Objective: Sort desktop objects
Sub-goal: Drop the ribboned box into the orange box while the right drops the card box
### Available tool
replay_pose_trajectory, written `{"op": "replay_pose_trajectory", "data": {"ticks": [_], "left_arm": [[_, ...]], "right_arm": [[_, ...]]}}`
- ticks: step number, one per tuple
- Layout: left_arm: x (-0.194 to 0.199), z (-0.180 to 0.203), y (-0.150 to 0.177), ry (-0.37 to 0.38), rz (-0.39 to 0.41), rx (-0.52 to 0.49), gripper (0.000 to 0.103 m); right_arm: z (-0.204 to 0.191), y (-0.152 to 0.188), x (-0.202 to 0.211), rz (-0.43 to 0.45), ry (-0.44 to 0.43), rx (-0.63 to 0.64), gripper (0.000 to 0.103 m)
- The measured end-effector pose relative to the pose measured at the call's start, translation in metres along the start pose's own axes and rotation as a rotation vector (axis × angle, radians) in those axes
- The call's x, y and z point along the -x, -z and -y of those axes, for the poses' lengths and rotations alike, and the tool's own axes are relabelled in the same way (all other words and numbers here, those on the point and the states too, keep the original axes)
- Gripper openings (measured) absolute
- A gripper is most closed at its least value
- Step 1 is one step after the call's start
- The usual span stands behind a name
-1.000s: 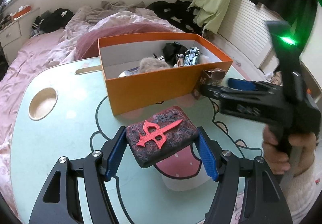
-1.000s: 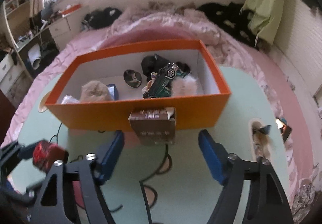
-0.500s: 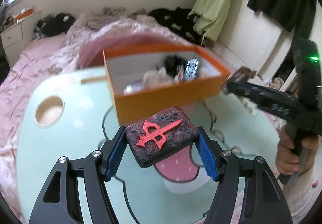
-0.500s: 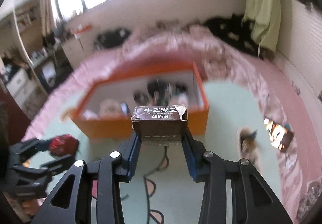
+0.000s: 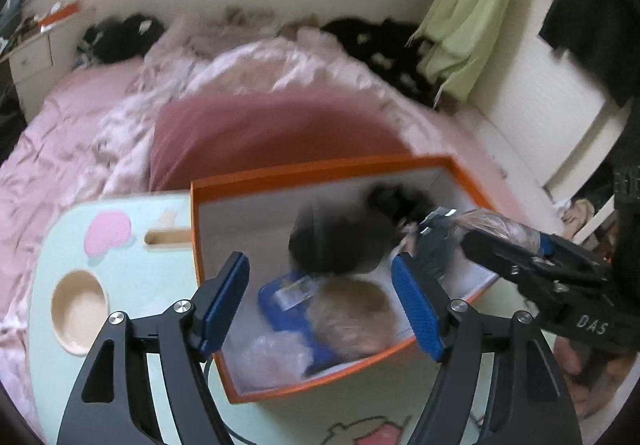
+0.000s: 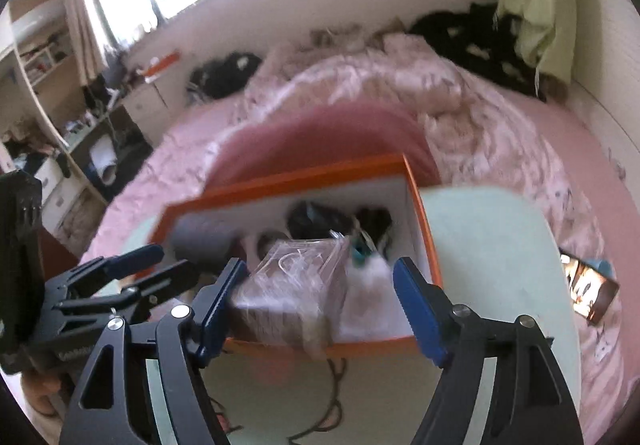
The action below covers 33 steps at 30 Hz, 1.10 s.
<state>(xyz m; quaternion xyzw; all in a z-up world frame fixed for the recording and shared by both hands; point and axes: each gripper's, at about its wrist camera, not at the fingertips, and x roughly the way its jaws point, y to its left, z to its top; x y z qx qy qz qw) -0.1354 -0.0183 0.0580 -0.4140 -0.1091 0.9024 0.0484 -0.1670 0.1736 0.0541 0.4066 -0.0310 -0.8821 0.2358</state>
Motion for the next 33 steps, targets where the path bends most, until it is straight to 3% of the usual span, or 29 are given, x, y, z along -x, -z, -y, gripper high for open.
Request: {"op": "replay_pose_trajectory", "data": {"ticks": [3,8,20,24,28,30,33], "left_arm": [[0.003,0.006,0.012,0.016,0.046,-0.061,0.074],[0.006,0.022,0.026,-0.077,0.085,-0.157,0.075],[0.025,0.027,0.048,-0.036,0.111,-0.220,0.075],[0.030,0.025,0.047,-0.026,0.114,-0.185,0.075],[0.059,0.021,0.057,0.007,0.180,-0.151,0.075],[0.073,0.022,0.065,0.028,0.166,-0.152,0.075],[0.082,0.027,0.084,0.069,0.069,-0.175,0.076]], "right_arm": [[0.000,0.007,0.002,0.021,0.001,0.052,0.074],[-0.018,0.017,-0.004,-0.007,0.149,0.191,0.075],[-0.019,0.055,0.027,-0.020,0.155,0.126,0.075],[-0.019,0.056,0.030,0.019,0.140,0.138,0.074],[-0.026,0.068,0.064,0.121,0.109,0.152,0.074],[-0.035,0.074,0.080,0.134,0.114,0.185,0.075],[-0.041,0.093,0.089,0.095,0.164,0.219,0.077]]}}
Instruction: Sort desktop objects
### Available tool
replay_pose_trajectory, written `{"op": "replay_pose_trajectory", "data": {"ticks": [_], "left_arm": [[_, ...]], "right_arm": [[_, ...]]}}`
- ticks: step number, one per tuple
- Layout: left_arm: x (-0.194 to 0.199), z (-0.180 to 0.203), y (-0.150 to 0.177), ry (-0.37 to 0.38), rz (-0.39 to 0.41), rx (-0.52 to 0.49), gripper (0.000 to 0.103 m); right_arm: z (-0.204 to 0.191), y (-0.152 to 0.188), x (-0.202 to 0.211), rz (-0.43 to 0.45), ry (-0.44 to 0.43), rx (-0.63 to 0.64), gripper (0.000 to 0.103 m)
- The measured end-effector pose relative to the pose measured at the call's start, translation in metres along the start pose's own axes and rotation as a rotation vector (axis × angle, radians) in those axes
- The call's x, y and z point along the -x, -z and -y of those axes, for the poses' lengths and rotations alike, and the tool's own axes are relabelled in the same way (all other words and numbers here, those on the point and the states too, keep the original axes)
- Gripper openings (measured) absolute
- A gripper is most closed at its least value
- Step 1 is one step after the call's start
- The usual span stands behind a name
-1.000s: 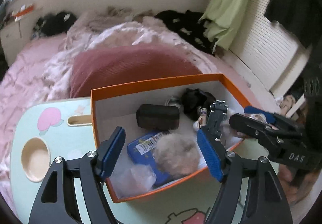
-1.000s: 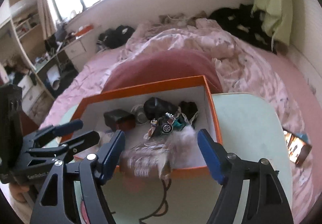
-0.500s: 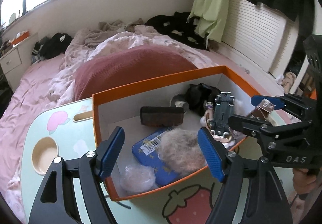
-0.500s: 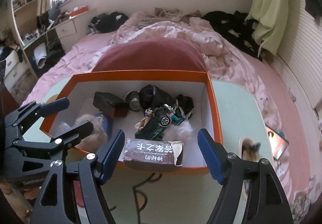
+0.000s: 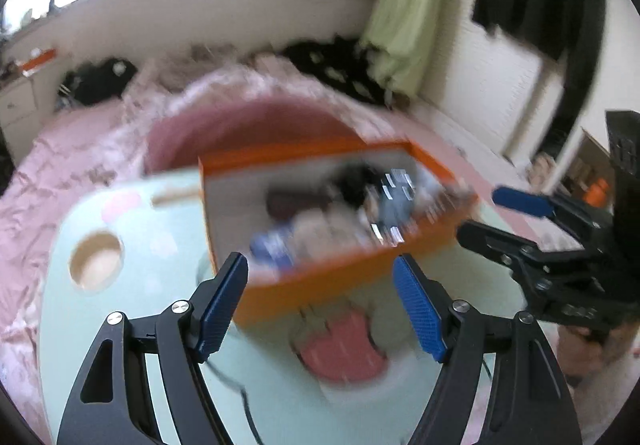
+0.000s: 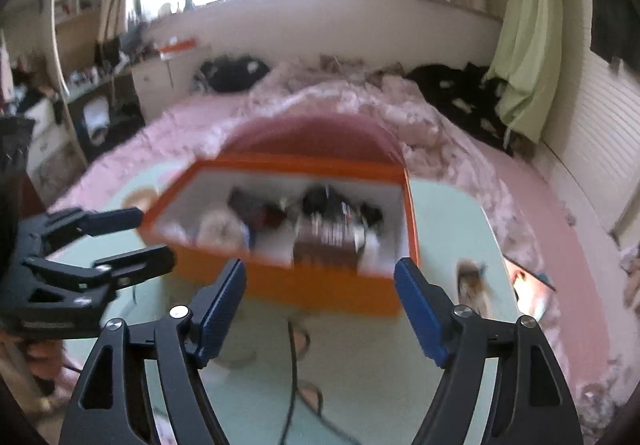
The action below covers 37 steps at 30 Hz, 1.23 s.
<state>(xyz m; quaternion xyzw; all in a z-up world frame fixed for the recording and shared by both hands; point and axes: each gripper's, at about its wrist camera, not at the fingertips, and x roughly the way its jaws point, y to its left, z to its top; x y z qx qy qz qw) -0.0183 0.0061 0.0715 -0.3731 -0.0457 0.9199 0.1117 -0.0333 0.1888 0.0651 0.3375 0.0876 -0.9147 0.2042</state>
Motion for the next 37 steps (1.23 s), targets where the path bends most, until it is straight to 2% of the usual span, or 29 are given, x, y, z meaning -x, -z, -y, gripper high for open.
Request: {"op": "replay_pose_trajectory", "data": {"ticks": [5,9,10,11,13,15,37], "left_arm": [[-0.020,0.009,0.030,-0.019,-0.140,-0.021,0.076],[-0.043,0.012,0.042,-0.049,-0.234,-0.022,0.077],[-0.045,0.014,0.042,-0.083,-0.232,-0.038,0.078],[-0.048,0.014,0.042,-0.124,-0.238,-0.047,0.083],[-0.050,0.011,0.043,-0.128,-0.235,-0.028,0.094],[-0.052,0.007,0.044,-0.143,-0.234,-0.012,0.103],[-0.054,0.003,0.046,-0.131,-0.218,-0.023,0.103]], "right_arm": [[-0.006,0.043,-0.017,-0.108,0.004,-0.006,0.077],[-0.001,0.059,-0.034,-0.166,-0.005,-0.049,0.077],[0.000,0.061,-0.035,-0.156,0.018,-0.049,0.081],[0.002,0.063,-0.035,-0.159,0.039,-0.054,0.091],[0.004,0.067,-0.037,-0.159,0.069,-0.065,0.103],[0.005,0.069,-0.036,-0.144,0.075,-0.067,0.103],[0.004,0.071,-0.034,-0.133,0.073,-0.064,0.103]]}}
